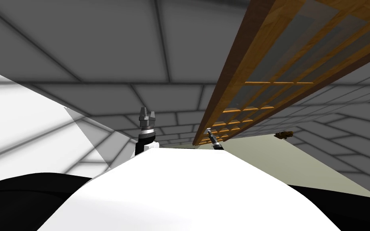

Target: Pull the door open

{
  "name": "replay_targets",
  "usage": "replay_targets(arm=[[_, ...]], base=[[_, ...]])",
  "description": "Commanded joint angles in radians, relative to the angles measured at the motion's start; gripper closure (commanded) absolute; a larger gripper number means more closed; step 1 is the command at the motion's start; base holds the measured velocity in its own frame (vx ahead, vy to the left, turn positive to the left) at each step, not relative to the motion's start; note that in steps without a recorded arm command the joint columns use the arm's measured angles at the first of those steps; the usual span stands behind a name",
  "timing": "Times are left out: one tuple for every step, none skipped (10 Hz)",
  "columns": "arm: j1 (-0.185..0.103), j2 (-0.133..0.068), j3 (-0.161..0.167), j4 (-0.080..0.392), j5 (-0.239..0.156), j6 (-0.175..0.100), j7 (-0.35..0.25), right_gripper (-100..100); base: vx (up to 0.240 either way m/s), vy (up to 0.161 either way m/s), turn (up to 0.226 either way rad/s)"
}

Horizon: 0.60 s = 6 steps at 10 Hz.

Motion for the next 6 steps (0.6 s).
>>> replay_targets(arm=[[0.005,0.012,0.018,-0.003,0.005,0.001,-0.050,100],[0.005,0.012,0.018,-0.003,0.005,0.001,-0.057,100],[0.020,0.007,0.009,-0.019,0.017,-0.005,-0.018,-100],[0.025,0.005,0.006,-0.021,0.023,-0.011,-0.002,-100],[0.030,0.003,0.002,-0.023,0.031,-0.019,0.019,-100],[0.036,0.000,-0.002,-0.024,0.039,-0.028,0.042,-100]], base=[[-0.035,0.001,-0.016],[-0.030,0.024,0.025],[-0.016,0.014,-0.037],[-0.009,-0.001,-0.067],[-0.008,-0.003,-0.037],[-0.009,-0.005,-0.031]])
